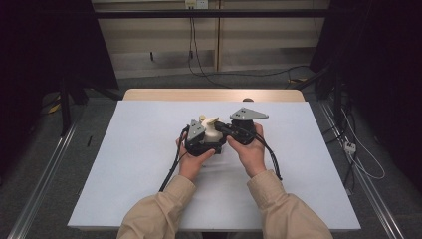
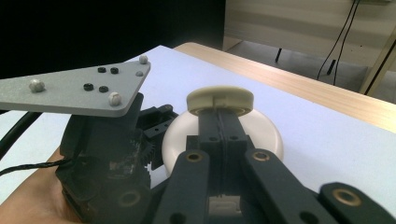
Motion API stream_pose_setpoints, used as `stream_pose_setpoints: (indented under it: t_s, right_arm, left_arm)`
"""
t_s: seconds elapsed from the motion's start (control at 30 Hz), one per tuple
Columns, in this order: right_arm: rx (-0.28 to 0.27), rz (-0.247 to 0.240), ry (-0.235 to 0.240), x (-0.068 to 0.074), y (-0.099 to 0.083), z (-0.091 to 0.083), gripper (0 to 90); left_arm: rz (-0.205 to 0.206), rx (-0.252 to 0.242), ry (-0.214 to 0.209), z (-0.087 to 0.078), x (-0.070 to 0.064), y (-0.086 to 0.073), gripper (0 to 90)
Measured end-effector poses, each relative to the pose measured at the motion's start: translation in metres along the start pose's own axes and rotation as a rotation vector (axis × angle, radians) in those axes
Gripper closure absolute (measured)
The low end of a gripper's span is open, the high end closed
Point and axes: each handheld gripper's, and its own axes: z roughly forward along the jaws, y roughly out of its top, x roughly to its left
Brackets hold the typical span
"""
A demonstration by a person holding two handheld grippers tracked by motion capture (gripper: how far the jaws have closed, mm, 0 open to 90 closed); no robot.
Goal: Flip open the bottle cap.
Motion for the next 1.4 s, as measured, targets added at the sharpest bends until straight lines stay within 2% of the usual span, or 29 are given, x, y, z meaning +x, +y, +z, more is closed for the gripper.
stream_pose_setpoints:
  t_s: [1.4]
  right_arm:
    - [-0.029, -0.003, -0.014, -0.001, 0.010, 0.010, 90.0]
  left_arm:
    - [-0.005, 0.002, 0.000, 0.000, 0.000, 0.000, 6.3]
